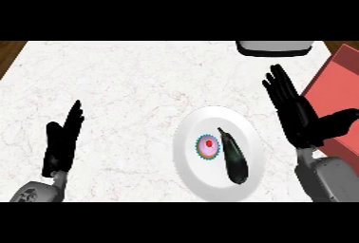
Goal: Pick the cupcake from the plate and place it in the cardboard box
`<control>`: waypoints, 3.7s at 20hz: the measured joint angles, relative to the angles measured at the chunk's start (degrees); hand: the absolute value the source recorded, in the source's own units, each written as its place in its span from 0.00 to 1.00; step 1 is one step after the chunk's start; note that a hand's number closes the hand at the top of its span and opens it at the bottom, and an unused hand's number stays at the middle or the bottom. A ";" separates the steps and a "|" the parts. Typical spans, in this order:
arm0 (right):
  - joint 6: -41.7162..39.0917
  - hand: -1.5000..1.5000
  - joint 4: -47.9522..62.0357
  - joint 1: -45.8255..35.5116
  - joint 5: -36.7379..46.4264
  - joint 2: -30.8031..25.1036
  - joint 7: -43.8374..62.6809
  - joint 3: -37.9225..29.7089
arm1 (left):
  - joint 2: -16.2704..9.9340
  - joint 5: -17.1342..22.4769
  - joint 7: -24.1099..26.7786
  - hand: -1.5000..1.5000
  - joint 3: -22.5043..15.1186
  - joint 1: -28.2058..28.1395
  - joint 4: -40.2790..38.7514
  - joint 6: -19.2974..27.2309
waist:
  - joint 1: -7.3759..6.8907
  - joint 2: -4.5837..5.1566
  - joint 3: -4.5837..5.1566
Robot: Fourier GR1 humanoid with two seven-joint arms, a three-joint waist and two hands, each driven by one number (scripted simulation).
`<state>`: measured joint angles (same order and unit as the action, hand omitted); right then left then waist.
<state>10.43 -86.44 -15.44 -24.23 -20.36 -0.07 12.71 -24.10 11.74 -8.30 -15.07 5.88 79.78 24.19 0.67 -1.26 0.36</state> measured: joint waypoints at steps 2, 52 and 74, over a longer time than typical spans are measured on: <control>2.51 0.00 -2.61 3.51 3.09 0.23 -3.73 0.13 | -0.37 -0.81 0.74 0.50 -0.09 0.49 -0.24 -0.60 | 0.37 0.34 -0.14; 36.83 0.00 -37.77 85.32 105.77 20.35 6.19 31.44 | -3.34 -7.87 11.10 0.50 -2.20 4.23 -3.51 -11.86 | -1.52 2.54 -0.14; 10.06 0.00 -24.47 32.20 115.94 14.97 52.93 32.05 | -0.62 -10.83 9.93 0.50 0.77 3.51 -3.71 -14.59 | -1.11 1.38 -0.35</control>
<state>20.49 -110.91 16.76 91.71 -5.39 52.86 44.77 -24.72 0.92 1.63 -14.29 9.39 76.07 9.59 -0.44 0.12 0.01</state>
